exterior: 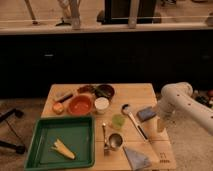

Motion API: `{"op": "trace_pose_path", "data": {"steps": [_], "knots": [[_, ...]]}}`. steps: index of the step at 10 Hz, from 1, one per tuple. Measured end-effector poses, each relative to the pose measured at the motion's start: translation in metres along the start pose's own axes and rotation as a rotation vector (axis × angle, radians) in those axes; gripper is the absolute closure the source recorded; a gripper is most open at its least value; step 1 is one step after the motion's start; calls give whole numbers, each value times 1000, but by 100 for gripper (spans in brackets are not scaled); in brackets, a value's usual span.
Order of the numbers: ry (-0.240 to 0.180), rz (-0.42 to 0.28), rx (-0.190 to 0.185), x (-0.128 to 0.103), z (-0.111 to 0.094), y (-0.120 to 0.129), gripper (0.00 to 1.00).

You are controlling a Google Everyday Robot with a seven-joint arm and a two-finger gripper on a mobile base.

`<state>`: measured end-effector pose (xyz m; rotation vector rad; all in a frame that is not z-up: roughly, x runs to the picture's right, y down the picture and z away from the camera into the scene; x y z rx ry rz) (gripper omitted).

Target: Place sponge in metal cup

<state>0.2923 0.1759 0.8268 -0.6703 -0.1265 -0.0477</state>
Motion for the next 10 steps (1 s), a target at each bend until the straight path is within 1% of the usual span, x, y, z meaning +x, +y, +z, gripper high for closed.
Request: {"op": "trace_pose_path", "data": {"steps": [2, 3, 5, 7, 8, 10], "knots": [[8, -57, 15, -6, 6, -23, 20], [19, -83, 22, -6, 9, -32, 20], [27, -109, 28, -5, 13, -41, 20], [3, -173, 31, -3, 17, -43, 20], [-17, -201, 30, 1, 20, -42, 20], [-56, -214, 16, 6, 24, -42, 20]]}}
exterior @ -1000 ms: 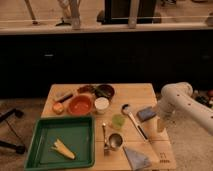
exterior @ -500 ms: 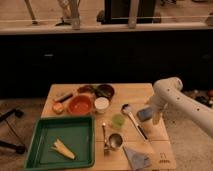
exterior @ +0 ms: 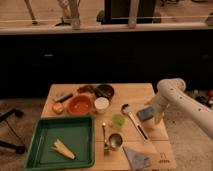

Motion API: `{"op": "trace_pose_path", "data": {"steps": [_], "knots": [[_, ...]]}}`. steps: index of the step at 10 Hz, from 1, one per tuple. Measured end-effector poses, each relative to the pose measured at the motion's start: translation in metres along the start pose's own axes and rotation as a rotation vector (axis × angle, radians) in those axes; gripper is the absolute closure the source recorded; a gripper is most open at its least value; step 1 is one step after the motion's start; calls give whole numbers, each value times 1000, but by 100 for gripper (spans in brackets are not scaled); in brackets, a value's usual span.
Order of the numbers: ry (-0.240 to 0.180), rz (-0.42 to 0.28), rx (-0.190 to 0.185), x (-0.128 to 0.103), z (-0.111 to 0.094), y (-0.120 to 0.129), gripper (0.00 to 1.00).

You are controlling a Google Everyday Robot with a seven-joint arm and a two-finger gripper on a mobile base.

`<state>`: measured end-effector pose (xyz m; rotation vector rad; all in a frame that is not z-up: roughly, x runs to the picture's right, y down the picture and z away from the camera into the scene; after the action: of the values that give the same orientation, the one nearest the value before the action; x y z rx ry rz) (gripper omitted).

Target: Place sponge in metal cup

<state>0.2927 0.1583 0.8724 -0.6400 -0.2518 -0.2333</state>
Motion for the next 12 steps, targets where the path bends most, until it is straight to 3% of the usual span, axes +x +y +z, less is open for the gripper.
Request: {"op": "trace_pose_path", "data": {"steps": [5, 12], "knots": [[-54, -37, -15, 3, 5, -5, 20], [-49, -56, -36, 5, 15, -5, 20]]}}
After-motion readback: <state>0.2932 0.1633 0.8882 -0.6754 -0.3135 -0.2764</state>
